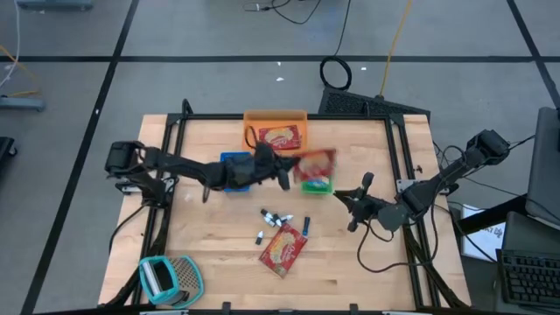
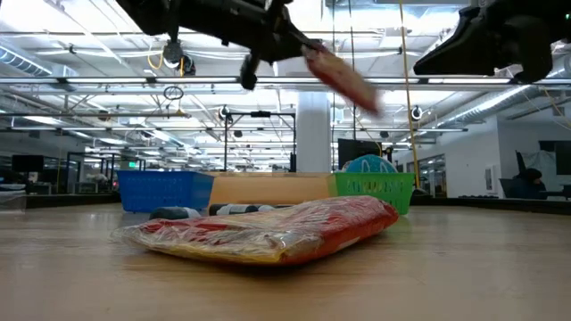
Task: Pick & Place Food Item
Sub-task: Put the right red popcorn bag into the orange bin
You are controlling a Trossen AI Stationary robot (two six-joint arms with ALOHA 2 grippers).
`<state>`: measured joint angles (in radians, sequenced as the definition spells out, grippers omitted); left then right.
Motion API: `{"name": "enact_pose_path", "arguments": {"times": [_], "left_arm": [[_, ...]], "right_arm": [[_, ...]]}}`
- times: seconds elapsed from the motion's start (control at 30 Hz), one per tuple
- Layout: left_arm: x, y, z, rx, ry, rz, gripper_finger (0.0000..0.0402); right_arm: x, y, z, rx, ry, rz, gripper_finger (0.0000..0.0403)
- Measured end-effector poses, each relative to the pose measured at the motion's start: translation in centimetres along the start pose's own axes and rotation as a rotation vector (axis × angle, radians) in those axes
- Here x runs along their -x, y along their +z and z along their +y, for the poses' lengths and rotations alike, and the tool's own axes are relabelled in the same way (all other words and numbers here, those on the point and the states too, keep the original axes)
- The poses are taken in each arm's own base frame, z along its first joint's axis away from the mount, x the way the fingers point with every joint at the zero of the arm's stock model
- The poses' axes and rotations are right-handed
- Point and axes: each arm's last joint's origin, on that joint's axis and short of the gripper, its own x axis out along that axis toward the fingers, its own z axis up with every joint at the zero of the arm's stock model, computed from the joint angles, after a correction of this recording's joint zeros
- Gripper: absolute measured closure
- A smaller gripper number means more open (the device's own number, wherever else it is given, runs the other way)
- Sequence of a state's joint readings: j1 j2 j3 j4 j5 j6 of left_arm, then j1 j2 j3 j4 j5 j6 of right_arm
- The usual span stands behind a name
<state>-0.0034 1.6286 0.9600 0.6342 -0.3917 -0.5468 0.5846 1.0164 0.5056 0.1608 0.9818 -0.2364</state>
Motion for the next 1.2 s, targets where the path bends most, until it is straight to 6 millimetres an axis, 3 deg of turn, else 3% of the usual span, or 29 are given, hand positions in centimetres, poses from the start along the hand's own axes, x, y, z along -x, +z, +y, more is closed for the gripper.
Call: {"name": "enact_pose_path", "arguments": {"times": [0.3,0.43,0.57,0.8,1.03,1.2], "left_arm": [[1.6,4.7,1.4,-0.052,0.067,-0.040,0.0399],[1.5,5.8,2.9,-0.058,0.139,-0.053,0.0399],[1.0,6.8,5.3,-0.060,0.204,-0.049,0.0400],[0.5,7.7,10.4,0.002,0.284,0.086,0.0400],[-0.9,7.2,13.5,0.068,0.258,0.131,0.0400],[-1.8,6.7,15.1,0.125,0.227,0.138,0.0400]], "right_arm": [[-0.4,0.1,-0.3,-0.155,0.069,-0.016,0.0323],[-1.0,0.1,-1.0,-0.156,0.144,-0.028,0.0302],[-2.0,-0.1,-2.1,-0.154,0.072,-0.008,0.0299],[-3.9,-2.3,-3.6,-0.184,0.037,0.053,0.0309],[-4.9,-4.8,-4.3,-0.288,0.090,-0.001,0.0312],[-5.0,-5.4,-4.6,-0.339,0.115,-0.021,0.0313]]}}
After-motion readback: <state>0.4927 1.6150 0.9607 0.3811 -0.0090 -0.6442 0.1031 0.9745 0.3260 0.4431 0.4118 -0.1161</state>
